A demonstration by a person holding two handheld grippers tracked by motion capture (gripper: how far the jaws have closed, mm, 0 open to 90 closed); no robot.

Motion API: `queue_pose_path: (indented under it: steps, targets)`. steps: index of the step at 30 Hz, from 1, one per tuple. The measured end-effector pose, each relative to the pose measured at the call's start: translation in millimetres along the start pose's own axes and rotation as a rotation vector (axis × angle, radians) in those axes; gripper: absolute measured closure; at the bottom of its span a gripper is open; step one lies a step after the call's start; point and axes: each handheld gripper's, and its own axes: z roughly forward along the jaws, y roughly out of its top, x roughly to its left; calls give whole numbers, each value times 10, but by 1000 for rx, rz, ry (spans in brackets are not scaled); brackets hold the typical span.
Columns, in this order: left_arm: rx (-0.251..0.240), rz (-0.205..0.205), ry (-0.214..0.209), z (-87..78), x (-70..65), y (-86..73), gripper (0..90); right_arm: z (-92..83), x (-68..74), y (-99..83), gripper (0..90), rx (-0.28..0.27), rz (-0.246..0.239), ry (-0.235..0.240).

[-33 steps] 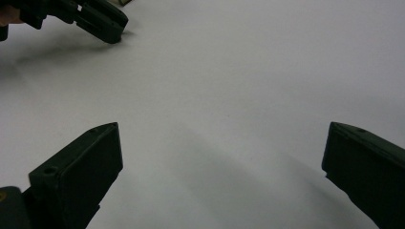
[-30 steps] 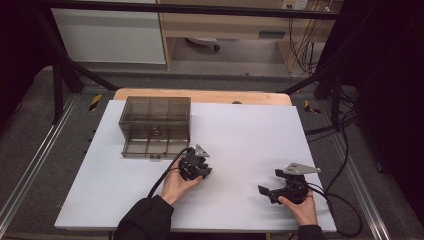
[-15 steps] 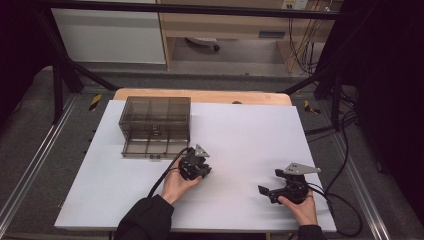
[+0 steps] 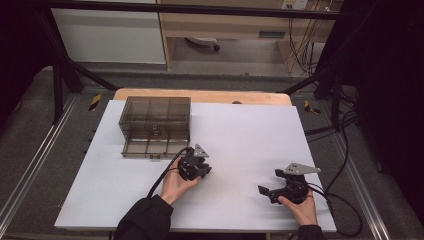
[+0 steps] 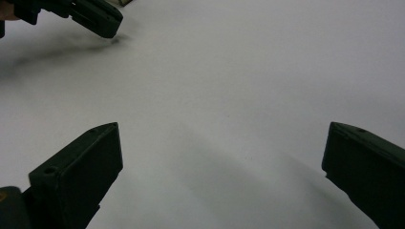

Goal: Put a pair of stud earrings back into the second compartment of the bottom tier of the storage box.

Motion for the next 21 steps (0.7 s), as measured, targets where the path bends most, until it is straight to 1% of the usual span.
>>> queue_pose_path:
  steps: [4, 11, 21]
  targets:
    - [0, 5, -5, -60, -6, 4, 809, 1, 1, 0, 7, 1, 1, 0]
    - [-10, 0, -14, -160, -7, -22, 809, -1, 0, 0, 8, 0, 0, -1]
    - [-21, 0, -9, -344, 40, -63, 809, 0, 0, 0, 7, 1, 1, -1]
